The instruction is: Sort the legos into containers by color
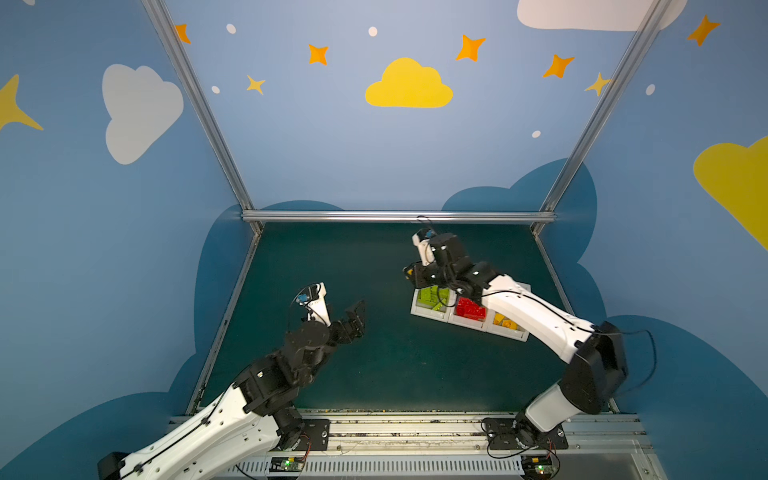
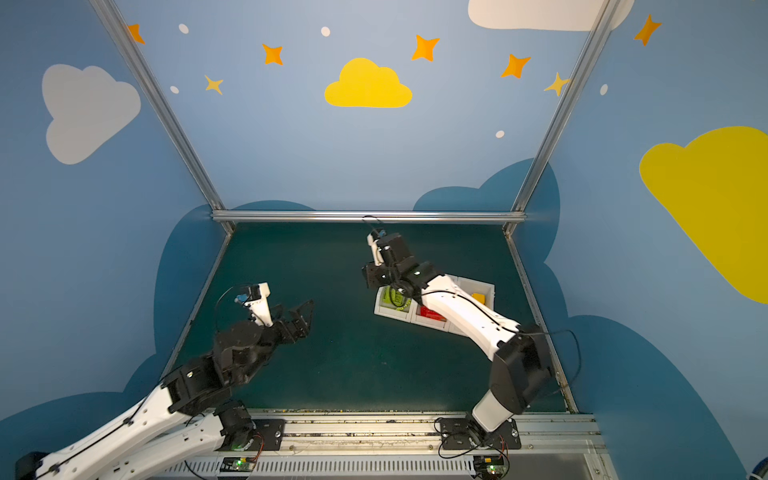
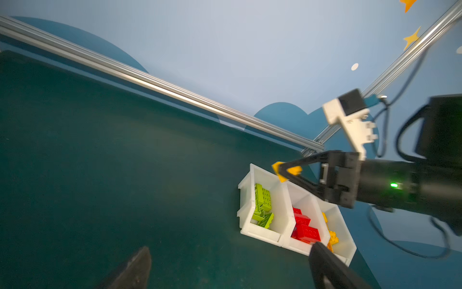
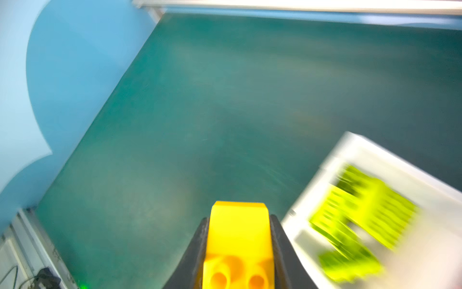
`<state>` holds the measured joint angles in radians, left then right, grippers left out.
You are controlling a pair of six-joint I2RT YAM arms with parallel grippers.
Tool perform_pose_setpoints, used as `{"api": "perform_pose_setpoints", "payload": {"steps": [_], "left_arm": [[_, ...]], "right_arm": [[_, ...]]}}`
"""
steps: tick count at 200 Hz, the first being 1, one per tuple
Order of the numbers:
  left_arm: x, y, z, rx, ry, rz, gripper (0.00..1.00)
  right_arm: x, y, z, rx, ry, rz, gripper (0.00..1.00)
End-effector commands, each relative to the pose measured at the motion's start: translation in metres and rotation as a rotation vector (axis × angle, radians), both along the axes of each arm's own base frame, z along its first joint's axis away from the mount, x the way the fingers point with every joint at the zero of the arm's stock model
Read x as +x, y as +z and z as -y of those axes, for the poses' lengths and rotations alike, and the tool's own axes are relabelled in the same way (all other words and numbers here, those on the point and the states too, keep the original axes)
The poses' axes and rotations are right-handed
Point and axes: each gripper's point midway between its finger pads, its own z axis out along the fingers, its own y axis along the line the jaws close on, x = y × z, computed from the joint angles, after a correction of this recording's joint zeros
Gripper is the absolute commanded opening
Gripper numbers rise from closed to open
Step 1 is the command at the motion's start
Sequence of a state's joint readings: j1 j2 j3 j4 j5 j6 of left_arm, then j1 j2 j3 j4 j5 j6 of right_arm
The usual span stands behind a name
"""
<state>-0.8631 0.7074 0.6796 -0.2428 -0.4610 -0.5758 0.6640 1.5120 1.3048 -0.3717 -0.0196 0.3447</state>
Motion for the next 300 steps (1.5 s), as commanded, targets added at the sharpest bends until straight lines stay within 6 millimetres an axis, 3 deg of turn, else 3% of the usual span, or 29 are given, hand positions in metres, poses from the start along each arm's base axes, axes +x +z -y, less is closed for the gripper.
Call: {"api": "perform_pose_setpoints", "payload": {"steps": [1,25,47,63,91,124,140,164,192,223,255,300], "left_arm": [[0.016,-0.007,0.022,-0.056,-0.031,-0.063,0.97],[0.029,-0.031,0.034,-0.028,-0.034,-0.142,0.97],[0.037,-0.045,0.037,-0.023,-0.026,-0.177,0.97],[0.042,-0.052,0.035,-0.012,-0.011,-0.199,1.00],[0.047,-0.062,0.023,0.009,0.028,-0.238,1.00],[0.050,-0.072,0.002,0.016,0.102,-0.269,1.00],[0.052,-0.075,-0.013,0.014,0.164,-0.269,1.00],[0.055,-0.076,-0.036,0.004,0.250,-0.282,1.00],[0.055,-0.066,-0.072,0.038,0.371,-0.277,1.00],[0.058,-0.067,-0.114,0.143,0.483,-0.249,1.00],[0.064,-0.065,-0.149,0.300,0.546,-0.123,1.00],[0.081,-0.098,-0.197,0.379,0.613,-0.120,1.00]], "right_arm": [[-0.008,-0.004,0.070,-0.003,-0.158,-0.055,0.26],[-0.005,-0.014,0.160,0.042,-0.388,-0.100,0.26],[-0.008,-0.033,0.224,0.082,-0.564,-0.147,0.26],[-0.012,-0.045,0.254,0.109,-0.648,-0.165,0.27],[-0.012,-0.069,0.283,0.130,-0.736,-0.210,0.28],[-0.003,-0.092,0.294,0.102,-0.748,-0.258,0.36],[0.004,-0.100,0.295,0.103,-0.747,-0.281,0.49],[0.010,-0.101,0.302,0.085,-0.768,-0.273,0.77],[0.010,-0.091,0.310,0.047,-0.781,-0.213,0.92],[0.010,-0.095,0.323,-0.035,-0.794,-0.075,0.96],[0.009,-0.098,0.305,-0.143,-0.663,0.202,0.96],[0.014,-0.111,0.295,-0.211,-0.598,0.339,0.96]]}}
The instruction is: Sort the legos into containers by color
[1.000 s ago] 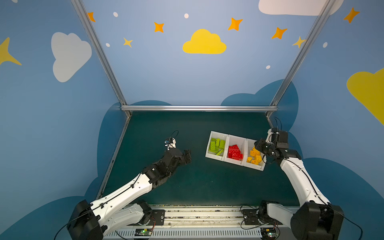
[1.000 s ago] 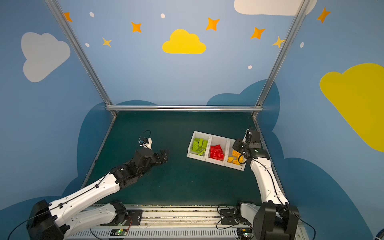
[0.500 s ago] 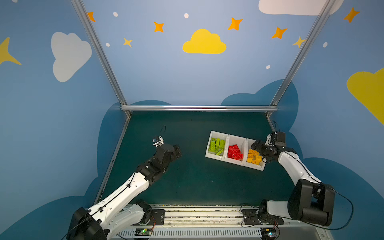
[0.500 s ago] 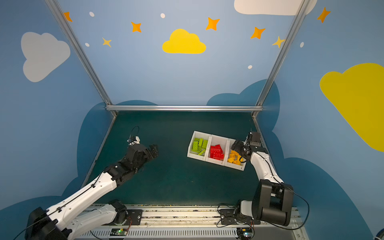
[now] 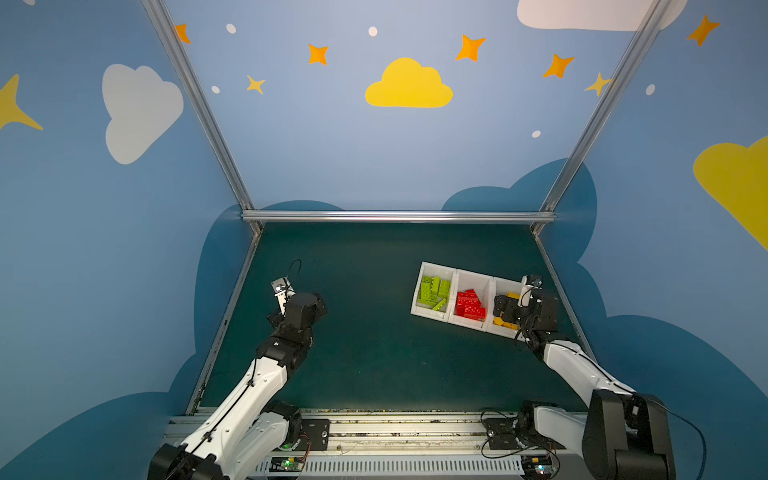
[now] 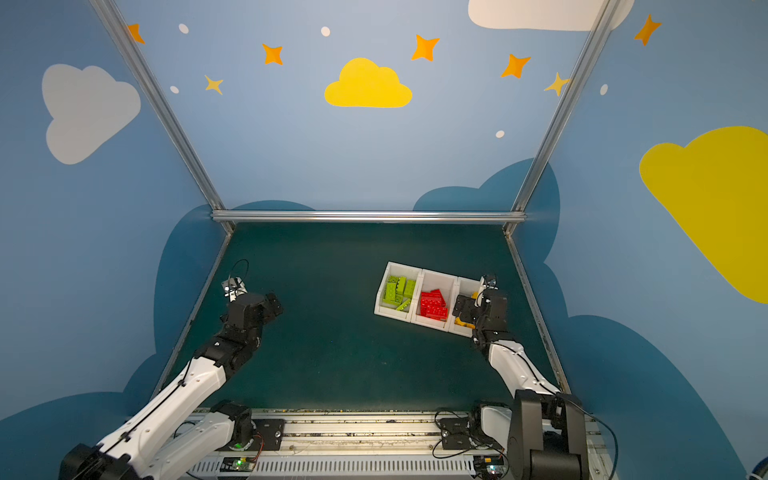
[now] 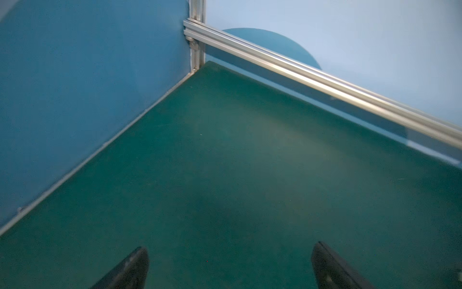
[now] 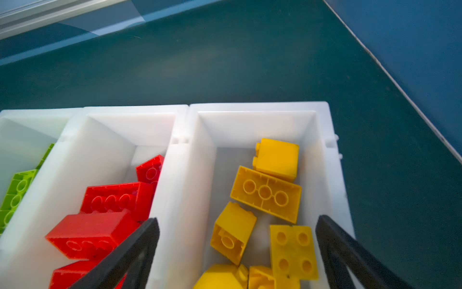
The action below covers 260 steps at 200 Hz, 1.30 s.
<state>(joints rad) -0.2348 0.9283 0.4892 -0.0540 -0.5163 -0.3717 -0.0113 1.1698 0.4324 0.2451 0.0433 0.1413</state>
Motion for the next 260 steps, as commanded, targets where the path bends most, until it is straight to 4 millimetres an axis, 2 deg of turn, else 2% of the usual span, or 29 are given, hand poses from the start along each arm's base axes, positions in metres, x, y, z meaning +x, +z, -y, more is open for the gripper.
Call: {"api": "perform_pose_setpoints", "payload": {"steps": [1,22,57,72,87,89,110,132,146,163,187,260], "left_arm": [[0.019,0.006,-0.021,0.063,0.006,0.046,1.00],[0.034,-0.006,-0.029,0.057,-0.014,0.011,1.00],[0.062,-0.040,-0.020,0.093,-0.105,-0.067,1.00],[0.068,-0.055,-0.021,0.093,-0.119,-0.073,1.00],[0.078,-0.055,-0.022,0.088,-0.124,-0.063,1.00],[0.079,-0.054,-0.022,0.087,-0.124,-0.053,1.00],[0.090,-0.058,-0.011,0.091,-0.205,-0.015,1.00],[0.090,-0.066,-0.012,0.066,-0.211,-0.006,1.00],[0.085,-0.071,-0.013,0.049,-0.222,0.021,1.00],[0.083,-0.071,-0.001,0.095,-0.269,0.076,1.00],[0.086,-0.073,-0.007,0.065,-0.246,0.041,1.00],[0.085,-0.073,-0.007,0.059,-0.251,0.037,1.00]], "right_arm": [[0.018,0.021,0.004,-0.100,0.013,0.161,0.96],[0.018,0.014,0.007,-0.113,-0.007,0.153,0.96],[0.019,0.014,0.015,-0.145,-0.055,0.192,0.96],[0.022,0.014,0.011,-0.143,-0.035,0.189,0.96],[0.020,0.013,0.004,-0.131,-0.008,0.213,0.96],[0.021,0.019,0.003,-0.129,-0.004,0.240,0.97],[0.019,0.016,-0.011,-0.123,0.061,0.326,0.97],[0.024,-0.001,-0.027,-0.147,0.134,0.319,0.97],[0.029,-0.001,-0.038,-0.184,0.171,0.341,0.97],[0.033,-0.006,-0.036,-0.188,0.160,0.283,0.97],[0.046,-0.010,-0.034,-0.169,0.151,0.206,0.96],[0.048,-0.012,-0.031,-0.134,0.162,0.182,0.97]]}}
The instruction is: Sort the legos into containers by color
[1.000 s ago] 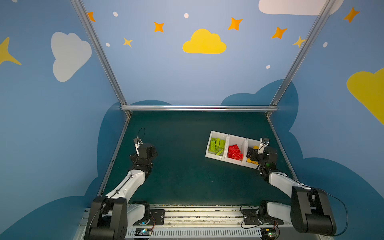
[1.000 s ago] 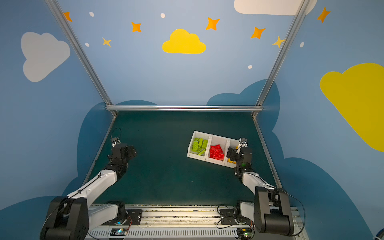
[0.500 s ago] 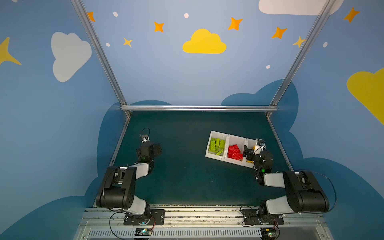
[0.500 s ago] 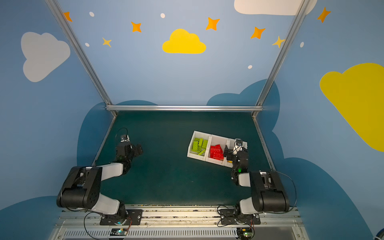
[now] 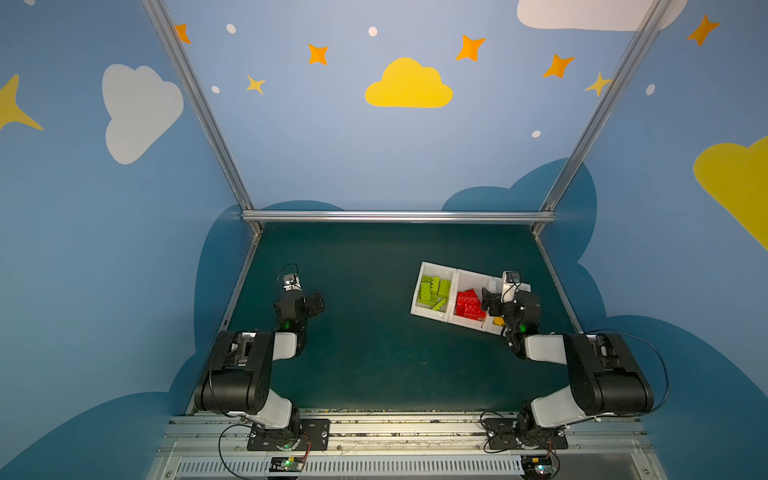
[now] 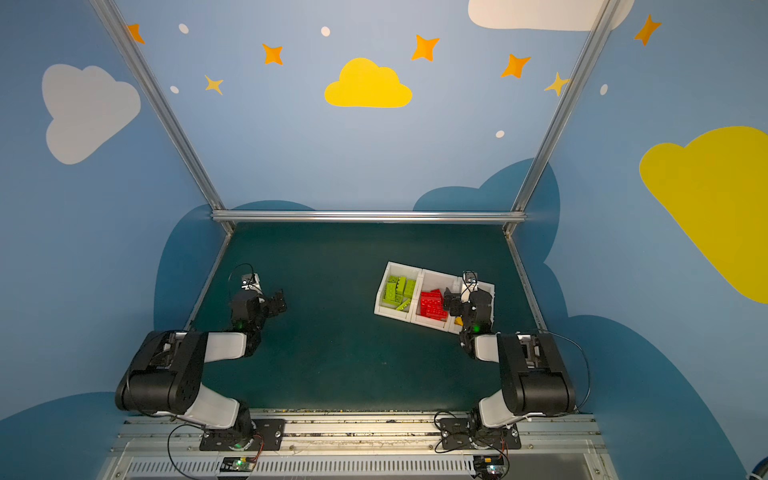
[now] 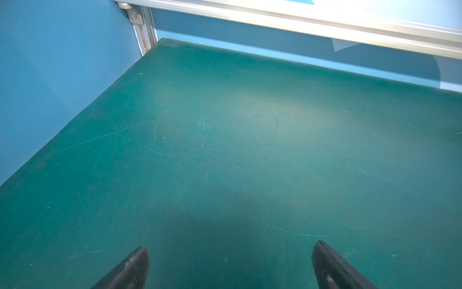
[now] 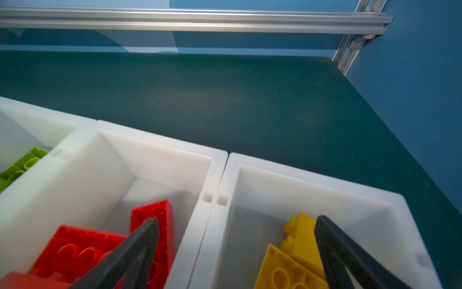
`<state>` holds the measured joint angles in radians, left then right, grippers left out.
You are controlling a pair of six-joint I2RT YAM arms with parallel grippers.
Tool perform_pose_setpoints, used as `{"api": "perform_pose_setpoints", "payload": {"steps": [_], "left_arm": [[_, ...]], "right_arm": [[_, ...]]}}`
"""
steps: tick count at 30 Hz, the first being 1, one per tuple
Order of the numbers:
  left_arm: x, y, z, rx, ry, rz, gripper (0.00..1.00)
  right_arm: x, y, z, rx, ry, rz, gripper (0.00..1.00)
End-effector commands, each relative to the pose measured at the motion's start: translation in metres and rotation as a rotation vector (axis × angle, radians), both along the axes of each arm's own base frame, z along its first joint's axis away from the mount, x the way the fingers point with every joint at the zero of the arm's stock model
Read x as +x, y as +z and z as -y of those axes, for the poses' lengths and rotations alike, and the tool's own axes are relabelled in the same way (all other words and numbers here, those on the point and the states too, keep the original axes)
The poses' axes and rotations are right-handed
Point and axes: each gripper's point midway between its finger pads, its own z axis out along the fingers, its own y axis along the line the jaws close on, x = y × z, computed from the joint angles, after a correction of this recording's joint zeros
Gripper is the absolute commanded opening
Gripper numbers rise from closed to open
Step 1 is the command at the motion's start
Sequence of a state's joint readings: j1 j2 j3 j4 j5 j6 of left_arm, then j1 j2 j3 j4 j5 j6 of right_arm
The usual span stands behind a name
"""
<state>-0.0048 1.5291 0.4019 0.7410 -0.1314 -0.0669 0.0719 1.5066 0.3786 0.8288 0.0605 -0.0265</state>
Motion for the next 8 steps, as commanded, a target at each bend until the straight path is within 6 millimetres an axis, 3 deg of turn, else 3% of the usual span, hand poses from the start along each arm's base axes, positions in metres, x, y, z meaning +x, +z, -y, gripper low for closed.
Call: {"api": "perform_pose_setpoints", "payload": {"steps": [1,8], "left_arm": [[0.0059,0.0103,0.0007,-0.003,-0.009,0.036,1.00],[0.0058,0.0099,0.0007,-0.005,-0.009,0.035,1.00]], "right_arm": [[0.0037,0.0010,-0.0027,0.015,0.018,-0.014,0.97],[0.0042,0.0004,-0.0031,0.024,0.027,-0.021,0.97]]}}
